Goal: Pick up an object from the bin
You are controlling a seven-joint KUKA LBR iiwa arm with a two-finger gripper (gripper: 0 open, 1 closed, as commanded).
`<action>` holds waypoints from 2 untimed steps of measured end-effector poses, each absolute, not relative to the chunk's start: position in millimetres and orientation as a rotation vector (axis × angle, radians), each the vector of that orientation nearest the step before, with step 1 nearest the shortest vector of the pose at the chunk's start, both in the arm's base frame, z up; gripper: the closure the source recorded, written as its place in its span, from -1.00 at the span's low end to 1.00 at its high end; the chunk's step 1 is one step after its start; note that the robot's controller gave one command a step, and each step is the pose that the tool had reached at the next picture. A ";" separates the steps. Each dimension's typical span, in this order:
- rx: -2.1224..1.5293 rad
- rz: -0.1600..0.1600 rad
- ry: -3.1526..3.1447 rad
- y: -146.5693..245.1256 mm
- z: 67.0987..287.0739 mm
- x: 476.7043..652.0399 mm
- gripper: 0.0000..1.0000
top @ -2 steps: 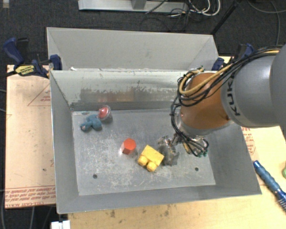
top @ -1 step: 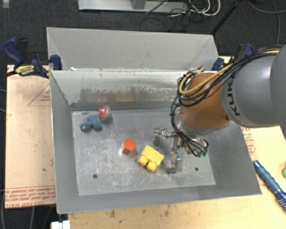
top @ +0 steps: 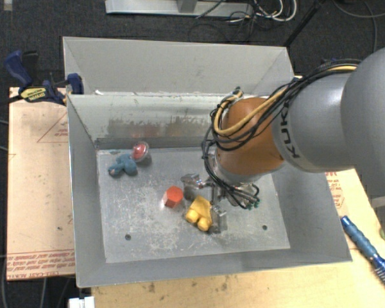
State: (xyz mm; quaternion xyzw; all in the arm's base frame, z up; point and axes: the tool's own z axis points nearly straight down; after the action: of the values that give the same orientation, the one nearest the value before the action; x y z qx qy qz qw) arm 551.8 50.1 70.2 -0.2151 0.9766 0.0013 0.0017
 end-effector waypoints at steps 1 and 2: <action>-0.675 0.002 3.066 48.9 70.1 551.7 1.00; -0.676 0.002 3.065 49.0 70.2 551.9 -1.00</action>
Offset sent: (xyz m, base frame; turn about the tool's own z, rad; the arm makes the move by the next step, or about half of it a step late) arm 0.0000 0.0000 0.0000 0.0000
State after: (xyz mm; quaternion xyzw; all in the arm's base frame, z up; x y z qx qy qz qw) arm 551.9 49.0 70.2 -0.2155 0.9765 0.0005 0.0015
